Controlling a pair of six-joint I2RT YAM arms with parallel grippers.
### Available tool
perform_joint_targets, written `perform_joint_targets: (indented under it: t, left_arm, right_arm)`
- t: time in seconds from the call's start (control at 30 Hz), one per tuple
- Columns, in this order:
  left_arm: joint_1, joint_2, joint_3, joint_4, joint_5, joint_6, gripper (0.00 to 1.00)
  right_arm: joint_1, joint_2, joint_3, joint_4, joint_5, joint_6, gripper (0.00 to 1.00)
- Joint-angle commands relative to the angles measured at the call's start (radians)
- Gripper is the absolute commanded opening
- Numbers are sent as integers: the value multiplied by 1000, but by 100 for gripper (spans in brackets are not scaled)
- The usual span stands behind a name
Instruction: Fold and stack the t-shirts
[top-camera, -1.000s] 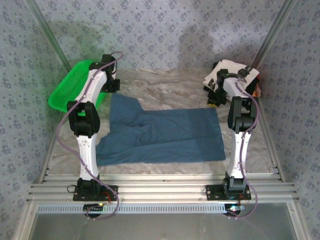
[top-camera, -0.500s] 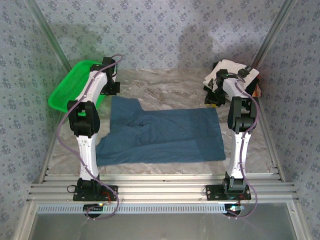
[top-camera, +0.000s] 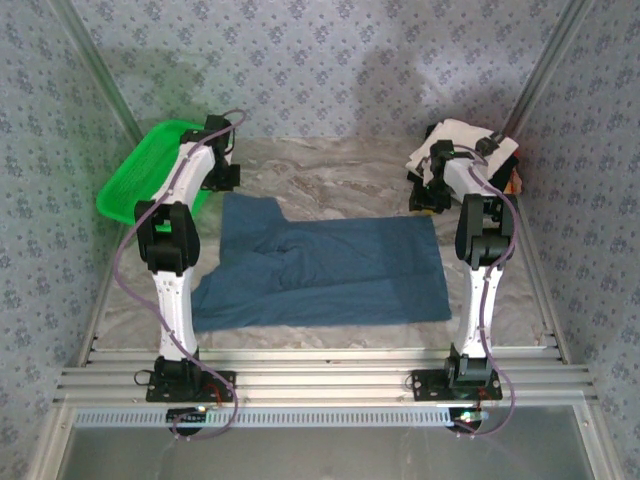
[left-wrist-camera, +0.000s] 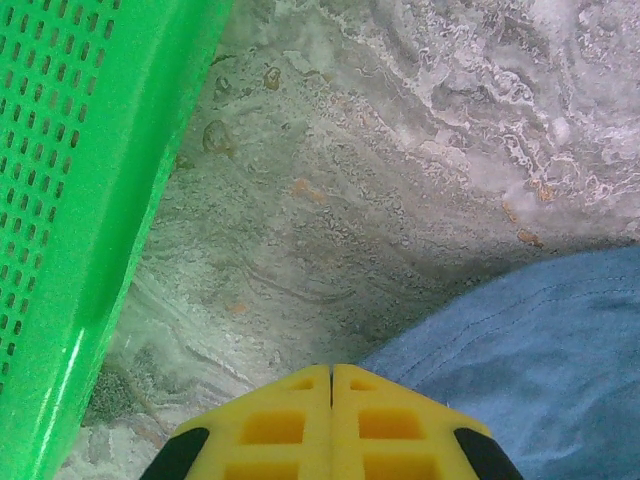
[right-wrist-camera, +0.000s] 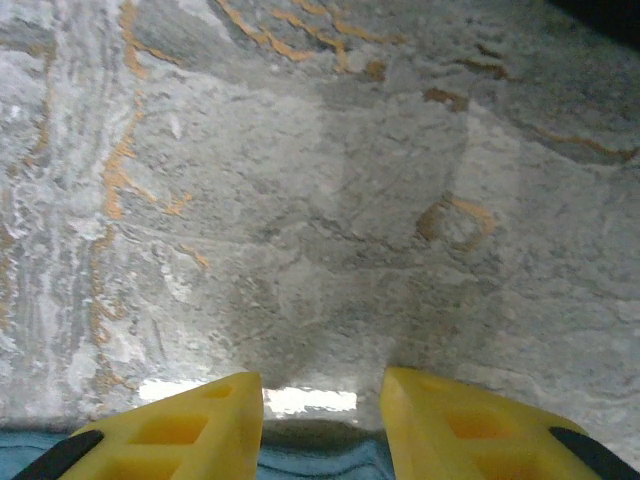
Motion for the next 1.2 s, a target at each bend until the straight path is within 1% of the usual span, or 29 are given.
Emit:
perform_joint_targets:
  t: [0.0,0.3,0.5,0.63,0.77,0.87,1.07,1.13,1.17]
  left_arm:
    - [6,-63,-18,-3,-2,-8,0]
    - [6,-77,-37,3,0,-7,0]
    - [6,-86,-47,6,0,-7,0]
    - [6,-89,-56,11,0,-7,0]
    - [6,-89,-58,11,-1,-4,0]
    - [6,-90,-55,10,-3,-3,0]
    - [6,-86,-49,10,-3,0,0]
    - [6,-86,-46,10,-3,5,0]
    - [8,-86,-45,10,-5,7,0]
  right_arm:
    - [-20,-25,-37,-71,104,-36,41]
    - [-26,-44,-38,-81,76,-52,45]
    - [-37,-63,-65,-79,100,-60,46]
    - [-39,-67,-82,-60,71,-62,46]
    - [-27,-64,-95,-51,29,-80,41]
    - [-24,-64,-98,-54,-7,-81,36]
    - [-28,-61,-93,-63,-39,-69,20]
    - [-31,-64,-90,-63,-47,-63,12]
    - [-33,-66,-88,-63,-51,-59,9]
